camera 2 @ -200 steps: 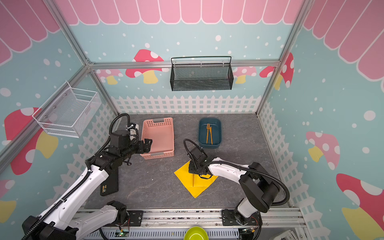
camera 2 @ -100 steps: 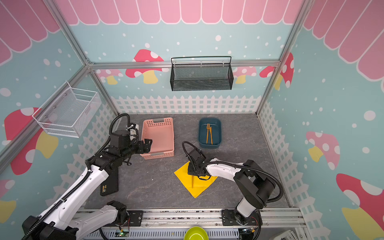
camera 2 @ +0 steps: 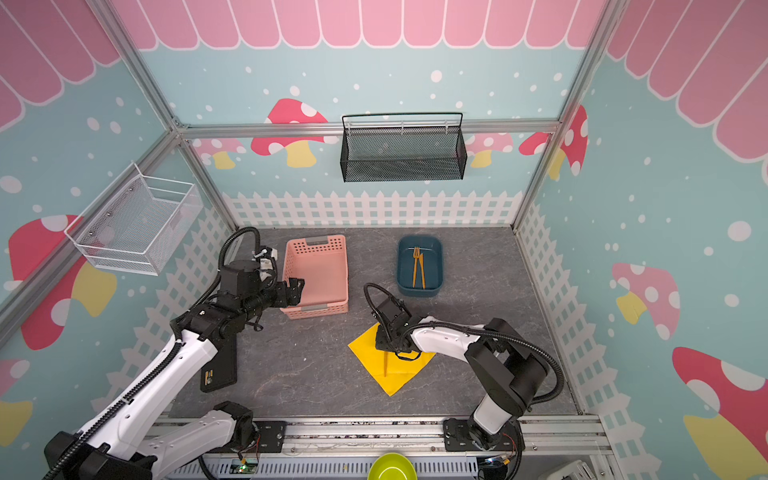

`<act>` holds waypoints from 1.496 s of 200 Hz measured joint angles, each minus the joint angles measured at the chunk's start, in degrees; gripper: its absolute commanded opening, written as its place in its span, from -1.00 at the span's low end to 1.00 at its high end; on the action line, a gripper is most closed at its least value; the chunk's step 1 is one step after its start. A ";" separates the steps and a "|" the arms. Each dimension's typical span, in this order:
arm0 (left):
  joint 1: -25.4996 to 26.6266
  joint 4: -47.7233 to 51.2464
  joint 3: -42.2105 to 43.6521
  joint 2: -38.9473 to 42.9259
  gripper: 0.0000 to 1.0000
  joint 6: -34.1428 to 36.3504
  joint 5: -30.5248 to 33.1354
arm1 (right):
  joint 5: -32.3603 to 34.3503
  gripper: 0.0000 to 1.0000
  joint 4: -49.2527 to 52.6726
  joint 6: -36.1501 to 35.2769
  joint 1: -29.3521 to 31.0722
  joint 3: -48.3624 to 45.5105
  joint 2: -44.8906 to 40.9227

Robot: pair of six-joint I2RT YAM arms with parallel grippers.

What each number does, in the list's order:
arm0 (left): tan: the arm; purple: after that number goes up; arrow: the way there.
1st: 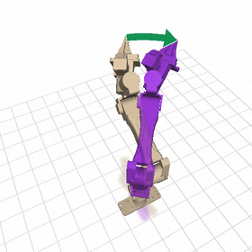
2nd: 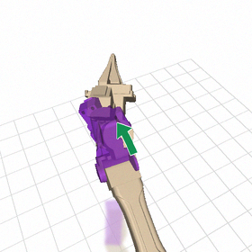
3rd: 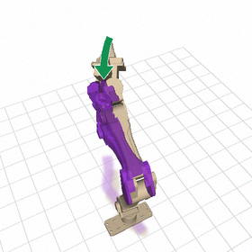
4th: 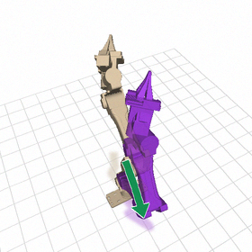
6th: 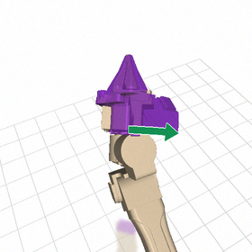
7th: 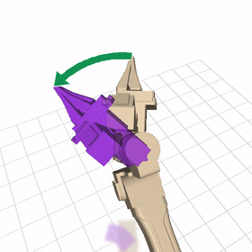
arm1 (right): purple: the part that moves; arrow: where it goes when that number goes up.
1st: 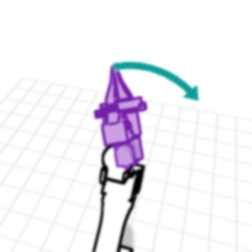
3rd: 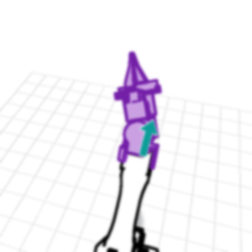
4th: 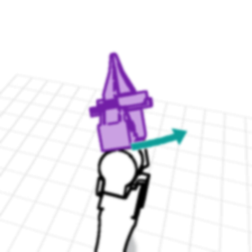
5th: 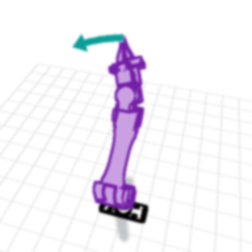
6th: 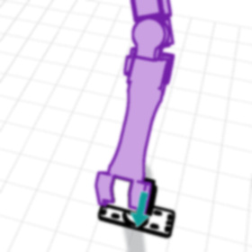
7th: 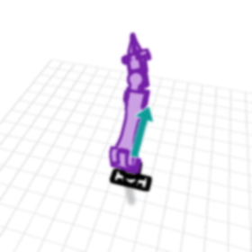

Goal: Place the utensils on the paper napkin and roll it up
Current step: 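Lower the spoon onto the napkin center with the right gripper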

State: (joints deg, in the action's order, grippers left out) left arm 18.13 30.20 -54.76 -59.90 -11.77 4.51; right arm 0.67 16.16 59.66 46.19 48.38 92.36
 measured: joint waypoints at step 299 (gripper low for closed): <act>0.00 0.07 -0.02 -0.22 0.87 0.00 0.46 | 2.12 -0.88 -0.81 -0.94 0.00 2.25 2.93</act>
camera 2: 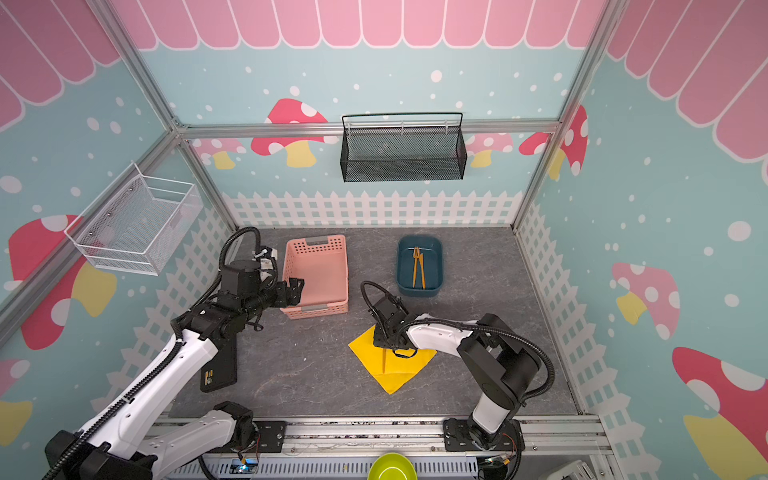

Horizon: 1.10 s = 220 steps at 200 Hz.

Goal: Place the utensils on the paper napkin and roll it up
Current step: 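Lower the spoon onto the napkin center with the right gripper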

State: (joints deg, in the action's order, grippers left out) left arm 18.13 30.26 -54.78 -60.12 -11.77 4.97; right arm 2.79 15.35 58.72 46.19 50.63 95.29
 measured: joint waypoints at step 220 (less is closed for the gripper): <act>0.00 0.17 0.00 0.00 0.87 0.02 0.46 | 0.90 -0.87 0.55 -1.11 0.00 0.79 1.03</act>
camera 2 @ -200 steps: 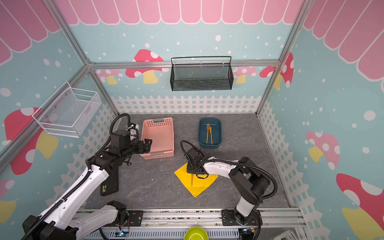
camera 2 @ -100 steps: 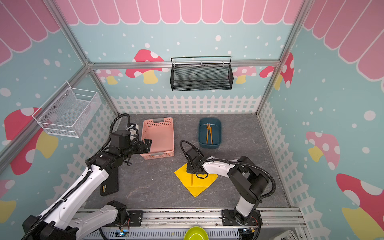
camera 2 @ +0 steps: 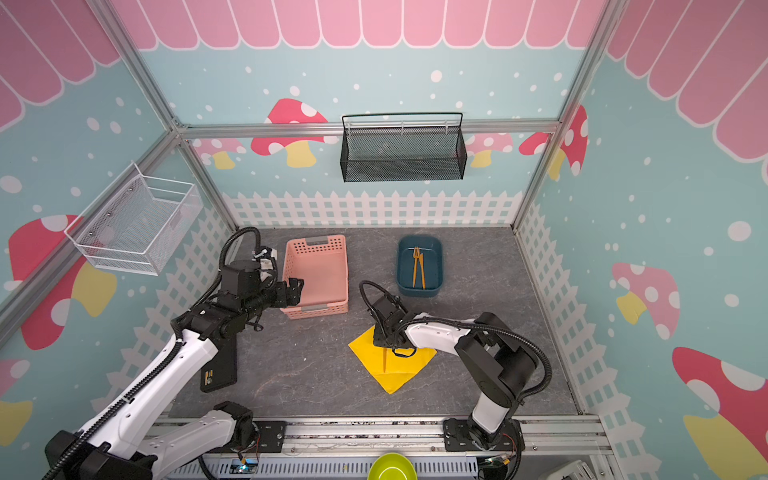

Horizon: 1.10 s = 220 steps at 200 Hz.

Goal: Place the utensils on the paper napkin and roll it up
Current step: 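Lower the spoon onto the napkin center with the right gripper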

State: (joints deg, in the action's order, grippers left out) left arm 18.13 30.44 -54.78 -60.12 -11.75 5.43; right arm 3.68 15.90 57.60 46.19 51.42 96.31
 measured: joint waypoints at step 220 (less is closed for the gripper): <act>0.00 0.17 0.02 -0.04 0.87 0.00 0.00 | -0.02 -0.67 1.31 -0.61 0.00 1.07 0.37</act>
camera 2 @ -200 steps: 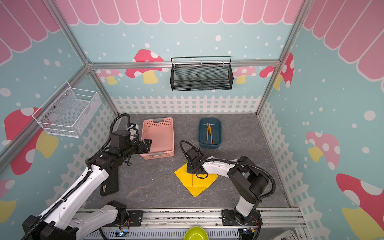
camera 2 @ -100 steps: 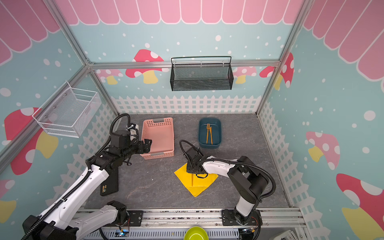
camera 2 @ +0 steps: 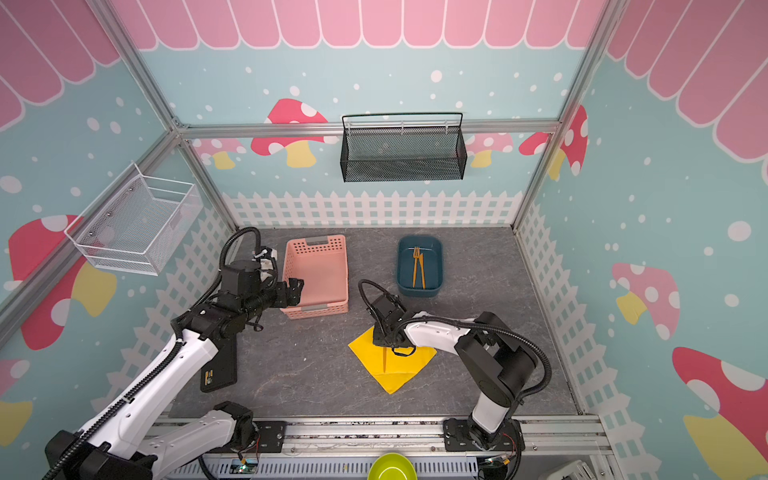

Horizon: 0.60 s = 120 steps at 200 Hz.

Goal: Place the utensils on the paper napkin and roll it up
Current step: 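Lower the spoon onto the napkin center with the right gripper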

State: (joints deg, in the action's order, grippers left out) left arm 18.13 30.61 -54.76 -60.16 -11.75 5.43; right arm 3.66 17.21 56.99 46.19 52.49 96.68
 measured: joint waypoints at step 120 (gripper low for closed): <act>0.00 0.00 0.00 0.00 0.87 -0.02 -0.02 | 0.39 -0.76 0.39 -0.37 0.02 0.15 0.42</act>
State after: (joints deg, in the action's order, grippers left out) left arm 18.13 30.61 -54.76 -60.16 -11.77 5.41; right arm 4.05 17.61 56.62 46.22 52.64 97.10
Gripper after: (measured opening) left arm 0.935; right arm 0.120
